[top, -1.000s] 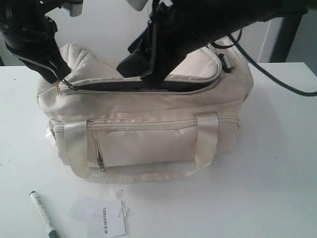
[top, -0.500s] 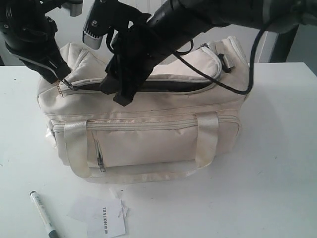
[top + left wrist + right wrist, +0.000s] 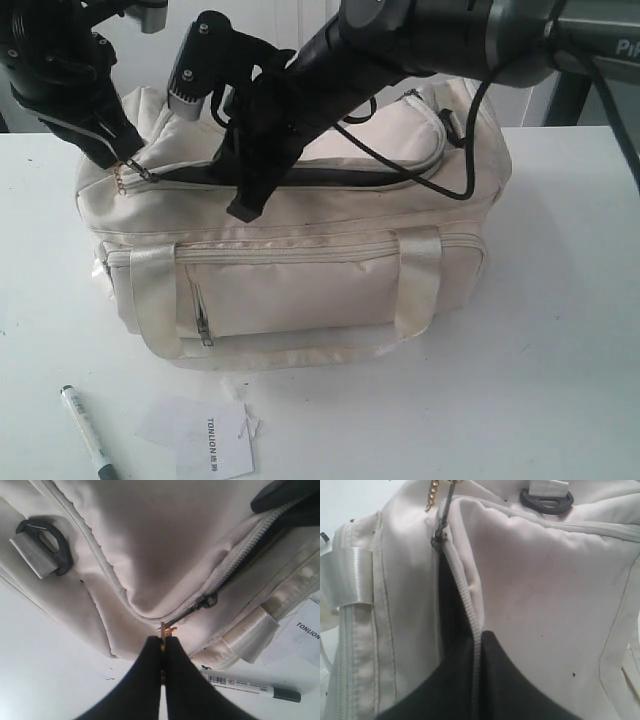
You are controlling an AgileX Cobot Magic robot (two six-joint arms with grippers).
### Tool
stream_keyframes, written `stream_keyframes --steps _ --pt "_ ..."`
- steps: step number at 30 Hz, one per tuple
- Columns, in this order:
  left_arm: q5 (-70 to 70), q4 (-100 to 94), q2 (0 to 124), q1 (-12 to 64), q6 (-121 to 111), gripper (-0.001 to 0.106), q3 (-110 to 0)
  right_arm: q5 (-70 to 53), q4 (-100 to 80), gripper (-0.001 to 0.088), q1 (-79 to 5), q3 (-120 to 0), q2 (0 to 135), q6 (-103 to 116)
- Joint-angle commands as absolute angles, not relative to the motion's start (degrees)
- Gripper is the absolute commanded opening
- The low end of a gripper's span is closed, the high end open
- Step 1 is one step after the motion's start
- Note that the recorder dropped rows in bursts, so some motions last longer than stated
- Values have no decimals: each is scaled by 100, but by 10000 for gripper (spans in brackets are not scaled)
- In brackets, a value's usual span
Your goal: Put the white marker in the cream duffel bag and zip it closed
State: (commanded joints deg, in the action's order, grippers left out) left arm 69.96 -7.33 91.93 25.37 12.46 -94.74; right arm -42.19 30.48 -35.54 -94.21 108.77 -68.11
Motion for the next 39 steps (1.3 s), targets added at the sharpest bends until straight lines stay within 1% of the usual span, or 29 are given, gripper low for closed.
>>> stream_keyframes --steps 10,22,32,39 --pt "6996 -1052 9193 2537 1326 0 -9474 -4231 2493 0 -3532 -9421 10793 -6375" --pt "6996 -1363 9203 2527 1344 0 -9474 -4231 2458 0 -3532 -9421 10631 -6275" --pt "6996 -1245 9203 2129 1344 0 -9474 -4257 2458 0 -3532 -9421 10630 -6275" --pt "6996 -1216 9225 2125 1344 0 -9474 -4271 2458 0 -3532 -9421 10630 -6275"
